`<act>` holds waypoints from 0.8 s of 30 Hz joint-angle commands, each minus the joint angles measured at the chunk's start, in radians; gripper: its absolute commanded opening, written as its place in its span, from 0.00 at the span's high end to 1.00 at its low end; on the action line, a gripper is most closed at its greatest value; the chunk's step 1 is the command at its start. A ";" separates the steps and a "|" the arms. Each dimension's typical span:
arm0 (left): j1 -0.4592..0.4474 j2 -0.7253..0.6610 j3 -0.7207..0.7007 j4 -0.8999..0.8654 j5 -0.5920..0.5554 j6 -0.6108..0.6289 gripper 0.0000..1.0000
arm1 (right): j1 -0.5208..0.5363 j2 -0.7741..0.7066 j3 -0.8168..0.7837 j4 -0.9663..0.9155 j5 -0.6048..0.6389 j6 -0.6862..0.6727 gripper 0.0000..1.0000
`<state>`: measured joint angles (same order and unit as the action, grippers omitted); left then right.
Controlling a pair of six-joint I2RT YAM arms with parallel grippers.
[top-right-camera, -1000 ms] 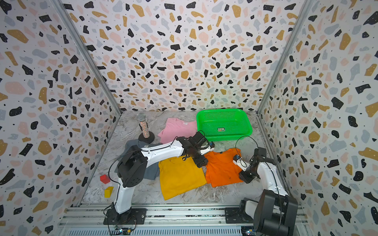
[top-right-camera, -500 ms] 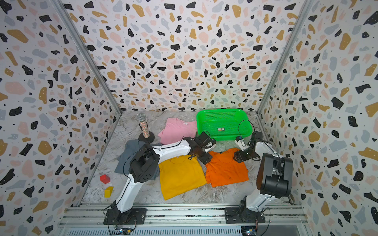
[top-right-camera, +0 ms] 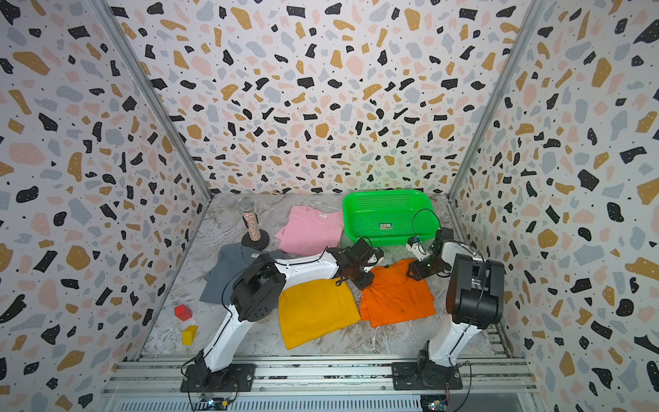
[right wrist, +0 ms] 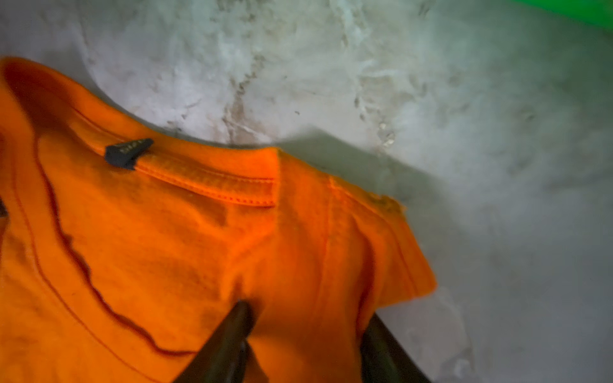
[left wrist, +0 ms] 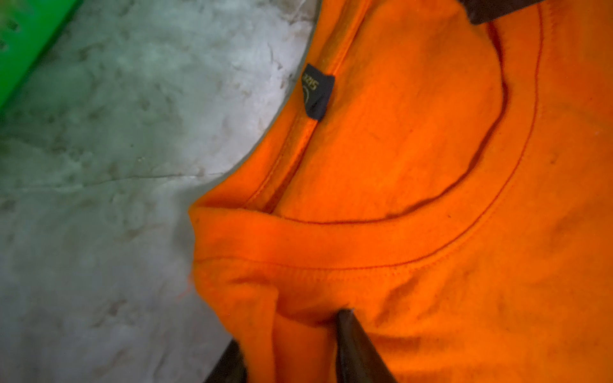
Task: Put the folded t-shirts into the basket
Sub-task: Pick up the T-shirt from the center of the board.
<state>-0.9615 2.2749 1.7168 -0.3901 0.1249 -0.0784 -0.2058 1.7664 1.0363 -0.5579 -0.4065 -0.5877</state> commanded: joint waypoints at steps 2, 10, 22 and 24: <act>0.001 0.001 -0.031 -0.006 0.042 -0.004 0.80 | 0.008 0.017 0.028 -0.097 -0.071 -0.029 0.69; 0.046 -0.044 0.044 -0.074 0.174 0.098 1.00 | 0.003 -0.120 0.029 -0.101 -0.192 -0.004 1.00; 0.117 -0.225 0.184 -0.169 0.219 0.387 1.00 | 0.005 -0.444 0.017 0.167 -0.179 0.351 1.00; 0.136 -0.200 0.280 -0.219 0.222 0.422 1.00 | 0.006 -0.451 0.043 0.215 -0.149 0.423 1.00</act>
<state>-0.8524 2.0777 1.9034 -0.5419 0.3202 0.2394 -0.2012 1.3380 1.0416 -0.4561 -0.5739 -0.3176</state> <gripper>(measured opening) 0.115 0.111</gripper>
